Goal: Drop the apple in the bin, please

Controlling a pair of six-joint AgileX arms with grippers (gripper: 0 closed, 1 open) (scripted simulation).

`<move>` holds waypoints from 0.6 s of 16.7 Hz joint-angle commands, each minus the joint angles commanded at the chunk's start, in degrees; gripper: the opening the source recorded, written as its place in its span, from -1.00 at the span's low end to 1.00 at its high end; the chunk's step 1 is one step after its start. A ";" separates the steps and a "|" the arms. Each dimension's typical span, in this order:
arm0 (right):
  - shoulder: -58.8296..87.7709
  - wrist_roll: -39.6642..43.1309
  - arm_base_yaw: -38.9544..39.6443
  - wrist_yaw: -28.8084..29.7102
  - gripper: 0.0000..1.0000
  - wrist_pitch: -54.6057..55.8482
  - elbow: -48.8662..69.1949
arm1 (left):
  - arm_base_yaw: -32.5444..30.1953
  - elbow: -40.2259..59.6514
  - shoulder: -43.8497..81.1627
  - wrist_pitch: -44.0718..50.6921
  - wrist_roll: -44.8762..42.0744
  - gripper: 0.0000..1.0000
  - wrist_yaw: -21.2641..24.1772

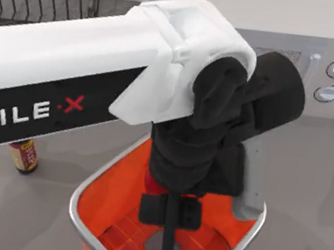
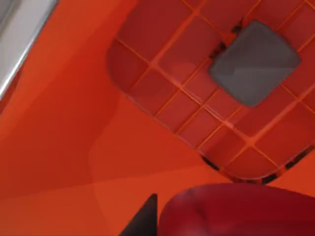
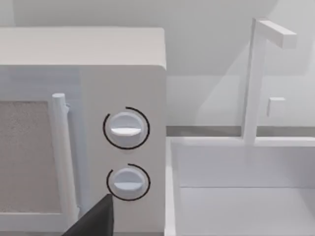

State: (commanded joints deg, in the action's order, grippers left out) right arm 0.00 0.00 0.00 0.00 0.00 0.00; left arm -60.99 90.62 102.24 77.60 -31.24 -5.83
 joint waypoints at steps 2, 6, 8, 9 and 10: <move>0.00 0.00 0.00 0.00 1.00 0.00 0.00 | -1.36 -0.33 -0.38 -0.07 -0.52 -1.00 -0.25; 0.00 0.00 0.00 0.00 1.00 0.00 0.00 | -0.84 -0.03 -0.34 0.05 -1.09 -1.00 -1.14; 0.00 0.00 0.00 0.00 1.00 0.00 0.00 | -0.64 -0.98 -0.33 -0.91 -1.06 -1.00 -1.05; 0.00 0.00 0.00 0.00 1.00 0.00 0.00 | -0.51 -2.32 -0.23 -2.28 -1.14 -1.00 -0.96; 0.00 0.00 0.00 0.00 1.00 0.00 0.00 | -0.39 -4.12 -0.06 -4.23 -1.28 -1.00 -0.87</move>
State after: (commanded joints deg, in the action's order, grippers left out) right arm 0.00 0.00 0.00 0.00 0.00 0.00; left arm -61.39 86.50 102.18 73.37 -32.51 -6.71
